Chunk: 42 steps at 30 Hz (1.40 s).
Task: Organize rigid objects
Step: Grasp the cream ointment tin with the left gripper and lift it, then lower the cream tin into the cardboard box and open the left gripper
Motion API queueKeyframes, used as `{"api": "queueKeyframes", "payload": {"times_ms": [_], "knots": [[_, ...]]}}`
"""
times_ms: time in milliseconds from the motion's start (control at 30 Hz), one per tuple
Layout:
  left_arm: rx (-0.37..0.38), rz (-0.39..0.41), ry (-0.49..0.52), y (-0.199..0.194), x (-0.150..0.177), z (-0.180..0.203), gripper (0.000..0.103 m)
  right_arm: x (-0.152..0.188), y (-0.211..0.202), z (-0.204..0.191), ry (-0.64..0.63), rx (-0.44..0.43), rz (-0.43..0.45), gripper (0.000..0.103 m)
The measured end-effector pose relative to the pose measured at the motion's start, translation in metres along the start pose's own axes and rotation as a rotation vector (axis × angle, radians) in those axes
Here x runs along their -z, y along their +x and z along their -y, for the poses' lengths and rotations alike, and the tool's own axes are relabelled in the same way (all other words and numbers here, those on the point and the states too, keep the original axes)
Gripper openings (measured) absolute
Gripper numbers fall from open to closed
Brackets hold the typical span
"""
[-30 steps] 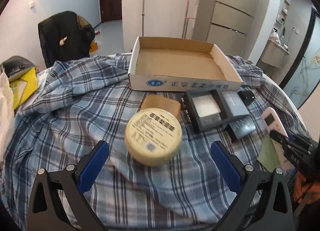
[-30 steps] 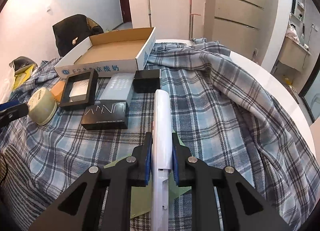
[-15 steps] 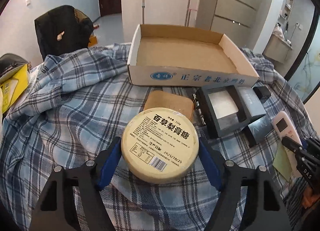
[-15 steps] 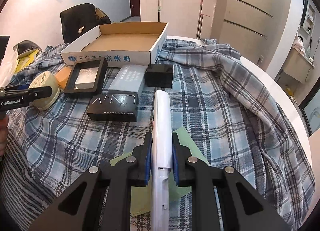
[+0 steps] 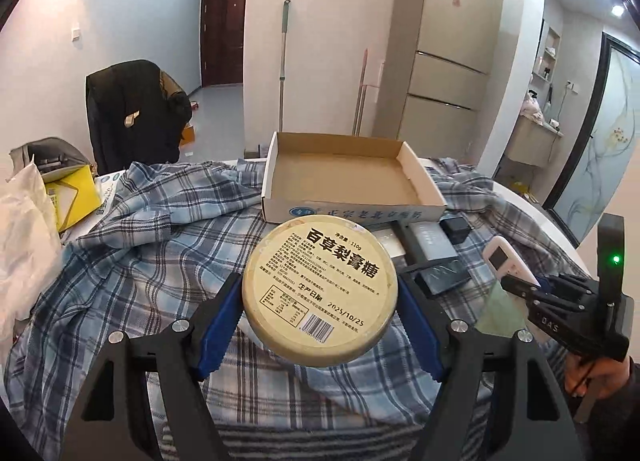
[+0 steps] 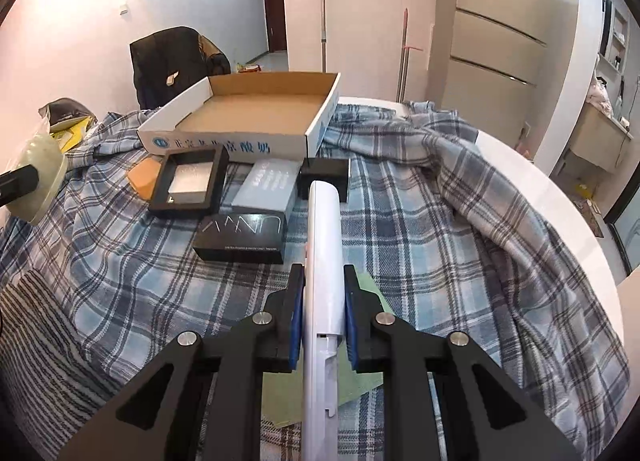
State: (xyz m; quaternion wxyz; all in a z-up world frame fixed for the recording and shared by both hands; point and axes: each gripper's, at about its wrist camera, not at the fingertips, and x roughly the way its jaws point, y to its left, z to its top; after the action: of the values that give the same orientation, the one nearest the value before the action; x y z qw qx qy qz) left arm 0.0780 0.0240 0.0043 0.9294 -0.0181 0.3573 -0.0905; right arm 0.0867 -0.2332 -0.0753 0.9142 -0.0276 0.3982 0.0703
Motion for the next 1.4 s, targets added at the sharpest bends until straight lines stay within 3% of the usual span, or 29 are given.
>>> {"api": "queueKeyframes", "payload": {"times_ms": [200, 367, 500, 600, 700, 767, 833, 933, 1100, 1267, 1400], "knots": [[-0.010, 0.031, 0.046, -0.014, -0.022, 0.010, 0.077, -0.017, -0.020, 0.011, 0.047, -0.016, 0.014, 0.016], [-0.004, 0.085, 0.026, -0.007, -0.064, 0.008, 0.077, -0.062, -0.034, 0.006, 0.024, 0.007, 0.068, 0.016], [-0.016, 0.083, 0.005, 0.023, -0.102, 0.005, 0.077, -0.108, -0.033, -0.002, 0.063, -0.028, 0.119, 0.016], [-0.017, 0.095, -0.031, 0.054, -0.136, 0.005, 0.077, -0.143, -0.023, -0.006, 0.170, -0.040, 0.165, 0.016], [-0.021, 0.101, -0.026, 0.081, -0.166, 0.003, 0.077, -0.178, -0.008, -0.023, 0.151, -0.013, 0.194, 0.016], [0.005, 0.110, -0.035, 0.096, -0.176, -0.003, 0.077, -0.197, 0.007, -0.025, 0.176, -0.047, 0.184, 0.016], [0.029, 0.104, -0.033, 0.110, -0.179, -0.010, 0.077, -0.210, 0.024, -0.023, 0.202, -0.061, 0.164, 0.016], [0.038, 0.091, -0.004, 0.129, -0.171, -0.018, 0.077, -0.220, 0.049, -0.021, 0.208, -0.016, 0.153, 0.016], [0.024, 0.012, -0.013, 0.172, -0.156, -0.028, 0.077, -0.209, 0.082, -0.015, 0.212, -0.043, 0.128, 0.016], [0.094, -0.067, -0.059, 0.203, -0.139, -0.041, 0.077, -0.193, 0.120, -0.006, 0.252, -0.104, 0.021, 0.016], [0.036, -0.082, -0.019, 0.214, -0.136, -0.033, 0.077, -0.191, 0.128, 0.005, 0.277, -0.093, 0.002, 0.016]]}}
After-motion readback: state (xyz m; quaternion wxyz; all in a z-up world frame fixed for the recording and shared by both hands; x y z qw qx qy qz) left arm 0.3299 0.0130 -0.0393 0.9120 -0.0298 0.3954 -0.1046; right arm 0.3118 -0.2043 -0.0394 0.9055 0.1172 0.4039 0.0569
